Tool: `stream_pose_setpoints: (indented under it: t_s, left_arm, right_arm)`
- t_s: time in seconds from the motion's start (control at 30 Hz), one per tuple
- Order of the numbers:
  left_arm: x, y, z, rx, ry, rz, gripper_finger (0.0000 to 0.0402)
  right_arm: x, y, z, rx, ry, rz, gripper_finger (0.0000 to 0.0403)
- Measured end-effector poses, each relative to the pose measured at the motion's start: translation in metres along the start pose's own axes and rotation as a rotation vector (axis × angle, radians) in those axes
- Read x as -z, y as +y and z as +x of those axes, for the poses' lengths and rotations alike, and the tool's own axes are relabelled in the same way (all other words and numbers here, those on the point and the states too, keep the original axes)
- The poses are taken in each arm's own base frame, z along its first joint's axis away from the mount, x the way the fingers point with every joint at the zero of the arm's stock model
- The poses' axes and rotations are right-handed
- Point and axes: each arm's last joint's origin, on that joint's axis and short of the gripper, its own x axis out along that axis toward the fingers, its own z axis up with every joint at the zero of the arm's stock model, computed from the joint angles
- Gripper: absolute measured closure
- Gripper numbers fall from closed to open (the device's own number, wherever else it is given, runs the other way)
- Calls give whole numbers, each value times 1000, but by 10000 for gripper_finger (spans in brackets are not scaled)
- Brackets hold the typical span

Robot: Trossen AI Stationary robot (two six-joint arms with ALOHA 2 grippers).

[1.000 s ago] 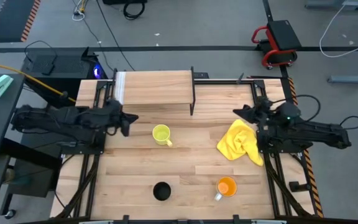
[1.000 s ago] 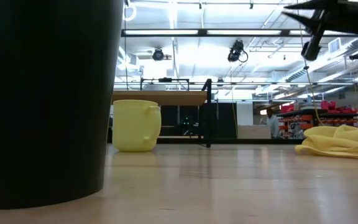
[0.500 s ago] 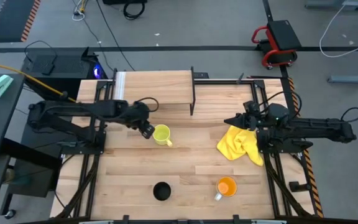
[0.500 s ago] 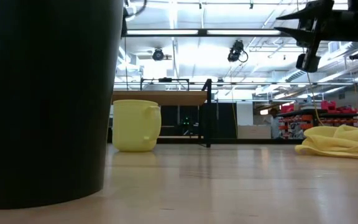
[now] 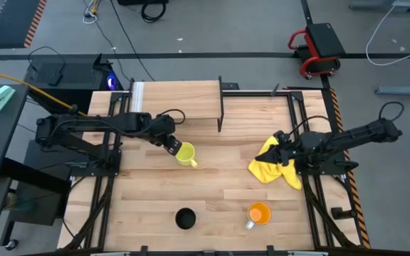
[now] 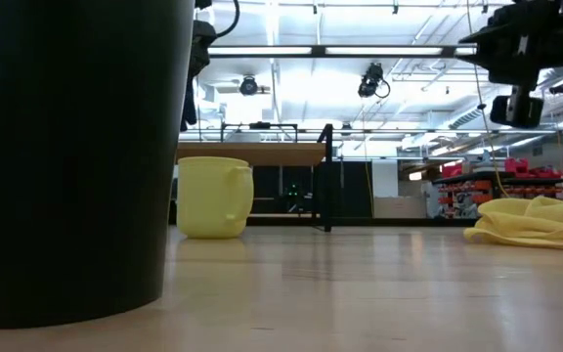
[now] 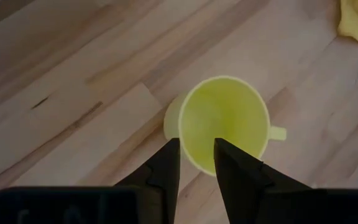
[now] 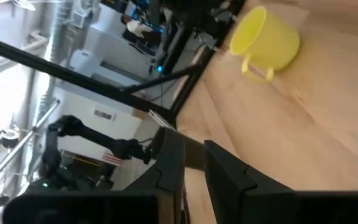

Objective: Stack small to large cups/mugs on shelf
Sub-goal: Put the yellow mug on the shelf

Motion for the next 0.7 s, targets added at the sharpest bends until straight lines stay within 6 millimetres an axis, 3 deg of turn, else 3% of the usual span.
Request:
stream_pose_setpoints:
  t_s: [0.3, 0.7]
  left_arm:
    - [-5, 5, 20, -43, 63, -22, 292]
    - [-4, 1, 55, -33, 186, -31, 259]
  right_arm:
    - [7, -5, 9, 66, 34, 1, 336]
    - [11, -5, 11, 81, 36, -5, 336]
